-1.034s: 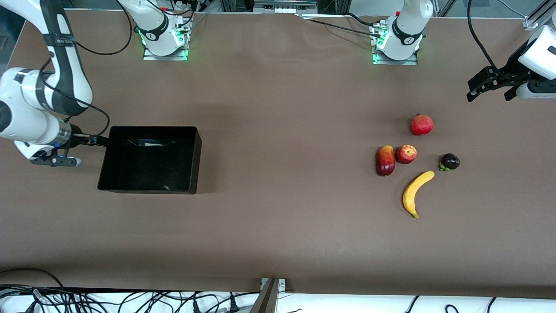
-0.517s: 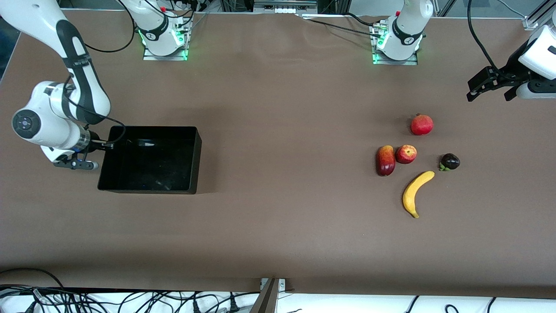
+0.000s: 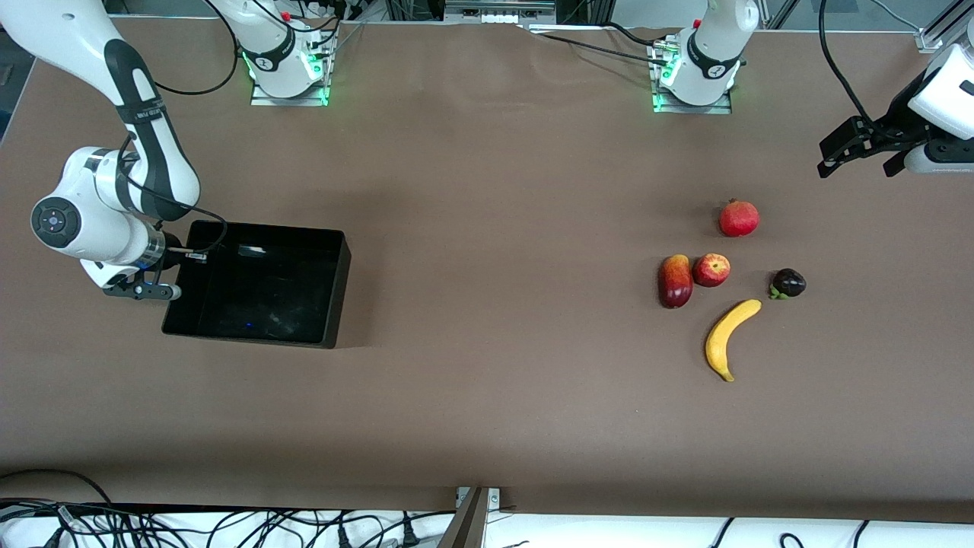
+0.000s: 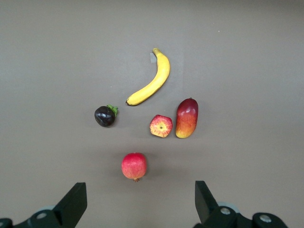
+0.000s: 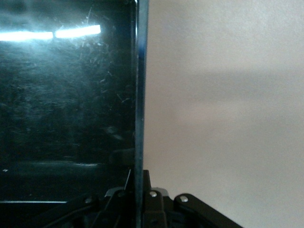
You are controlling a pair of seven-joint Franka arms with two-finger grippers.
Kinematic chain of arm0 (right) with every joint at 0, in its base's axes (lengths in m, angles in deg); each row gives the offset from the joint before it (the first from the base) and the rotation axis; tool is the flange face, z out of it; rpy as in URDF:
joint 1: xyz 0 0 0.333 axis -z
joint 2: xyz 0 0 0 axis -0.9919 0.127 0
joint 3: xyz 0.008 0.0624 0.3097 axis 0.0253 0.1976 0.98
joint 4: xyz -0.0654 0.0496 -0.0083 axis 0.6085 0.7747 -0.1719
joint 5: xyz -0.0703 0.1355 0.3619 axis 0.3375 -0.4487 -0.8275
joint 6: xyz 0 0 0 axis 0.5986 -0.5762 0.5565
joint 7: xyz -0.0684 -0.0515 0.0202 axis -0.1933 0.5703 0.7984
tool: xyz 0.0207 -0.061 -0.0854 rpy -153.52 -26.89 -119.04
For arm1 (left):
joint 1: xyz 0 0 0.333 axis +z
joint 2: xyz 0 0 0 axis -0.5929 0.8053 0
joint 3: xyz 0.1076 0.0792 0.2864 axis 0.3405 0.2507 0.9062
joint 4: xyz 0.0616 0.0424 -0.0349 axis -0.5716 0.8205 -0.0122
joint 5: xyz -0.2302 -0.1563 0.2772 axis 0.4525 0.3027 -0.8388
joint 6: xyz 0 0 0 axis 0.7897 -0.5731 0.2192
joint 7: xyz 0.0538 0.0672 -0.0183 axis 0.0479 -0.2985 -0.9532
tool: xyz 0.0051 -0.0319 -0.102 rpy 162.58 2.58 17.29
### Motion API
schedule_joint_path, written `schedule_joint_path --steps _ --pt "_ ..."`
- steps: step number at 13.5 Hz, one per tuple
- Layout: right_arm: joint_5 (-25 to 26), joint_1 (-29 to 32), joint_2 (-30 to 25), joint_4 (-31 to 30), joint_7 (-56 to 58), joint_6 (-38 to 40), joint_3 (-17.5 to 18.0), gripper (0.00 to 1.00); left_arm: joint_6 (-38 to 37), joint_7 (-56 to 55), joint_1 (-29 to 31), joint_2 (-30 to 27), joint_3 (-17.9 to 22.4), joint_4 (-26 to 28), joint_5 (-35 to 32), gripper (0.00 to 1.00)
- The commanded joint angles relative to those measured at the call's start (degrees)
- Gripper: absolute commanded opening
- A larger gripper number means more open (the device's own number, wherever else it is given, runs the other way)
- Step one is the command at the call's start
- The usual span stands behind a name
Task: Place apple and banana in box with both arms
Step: 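Grip the black box rim with the right gripper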
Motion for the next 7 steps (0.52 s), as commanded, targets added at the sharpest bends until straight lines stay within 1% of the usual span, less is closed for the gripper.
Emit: schedule_joint_path --steps 1,2,3,4,5,6,7 --pt "-1.0 0.2 -3.9 5.1 -2.4 10.6 4.5 0.0 -1.4 1.1 0.1 0.8 0.1 -1.9 0.8 1.0" --pt "-1.6 0.2 -4.0 9.4 -4.7 16.0 6.4 0.0 -1.4 1.1 0.1 0.8 0.1 -1.9 0.8 1.0" --pt "-4.6 -0.2 -3.5 14.3 -7.0 21.0 9.1 0.0 -1.3 1.1 0.1 0.9 0.1 -1.9 0.7 1.0" --pt "-7.1 -1.9 -2.8 18.6 -9.1 24.6 11.0 0.0 -1.3 1.1 0.1 0.9 0.1 -1.9 0.5 1.0" --pt "-8.7 -5.0 -1.7 21.2 -10.4 25.5 11.7 0.0 -1.3 1.1 0.1 0.9 0.1 -1.9 0.5 1.0" --pt "-10.2 -9.6 -0.3 24.0 -12.8 25.3 11.7 0.0 -1.3 1.2 0.2 0.9 0.1 -1.9 0.4 1.0" --pt "-11.6 -13.5 2.1 26.7 -17.4 25.1 11.7 0.0 -1.3 1.2 0.2 1.0 0.1 -1.9 0.4 1.0"
